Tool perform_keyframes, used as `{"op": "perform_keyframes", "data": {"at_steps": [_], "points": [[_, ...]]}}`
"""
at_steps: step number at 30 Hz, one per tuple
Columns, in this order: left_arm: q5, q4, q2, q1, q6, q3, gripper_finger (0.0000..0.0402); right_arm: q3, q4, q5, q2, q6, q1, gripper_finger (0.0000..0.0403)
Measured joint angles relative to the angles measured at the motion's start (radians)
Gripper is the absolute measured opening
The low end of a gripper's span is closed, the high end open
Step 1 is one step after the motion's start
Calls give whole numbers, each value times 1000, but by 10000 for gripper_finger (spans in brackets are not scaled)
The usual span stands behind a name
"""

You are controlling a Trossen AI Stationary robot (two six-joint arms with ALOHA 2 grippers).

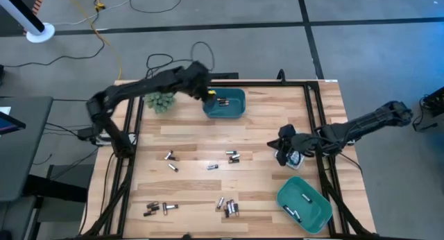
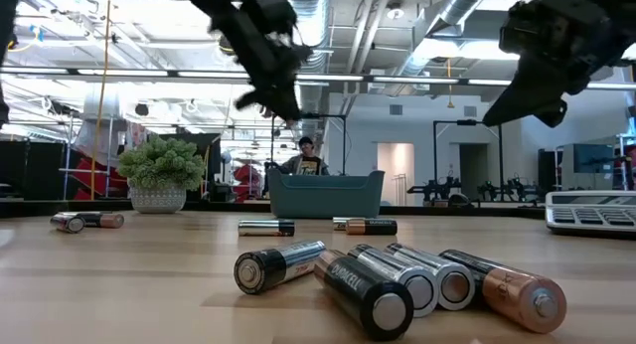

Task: Sort batteries
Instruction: Put the black battery into the blue bin

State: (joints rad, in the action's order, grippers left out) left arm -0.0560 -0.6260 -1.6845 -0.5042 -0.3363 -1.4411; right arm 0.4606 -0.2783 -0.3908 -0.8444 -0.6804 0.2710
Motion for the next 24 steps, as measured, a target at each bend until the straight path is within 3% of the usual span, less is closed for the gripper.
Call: {"op": "perform_keyframes", "data": {"at_steps": [5,11,17,24], "points": [[-76,-78,-231,-25,133,-227,40,0,34,0,0,0,-53,0],[-79,-217,-446,-27,257,-419,41,0,58,0,0,-16,-106,0],[-78,-274,-561,-28,311,-469,42,0,56,0,0,-105,-129,0],[-73,-277,-592,-27,336,-470,51,0,55,0,0,-116,-130,0]]}}
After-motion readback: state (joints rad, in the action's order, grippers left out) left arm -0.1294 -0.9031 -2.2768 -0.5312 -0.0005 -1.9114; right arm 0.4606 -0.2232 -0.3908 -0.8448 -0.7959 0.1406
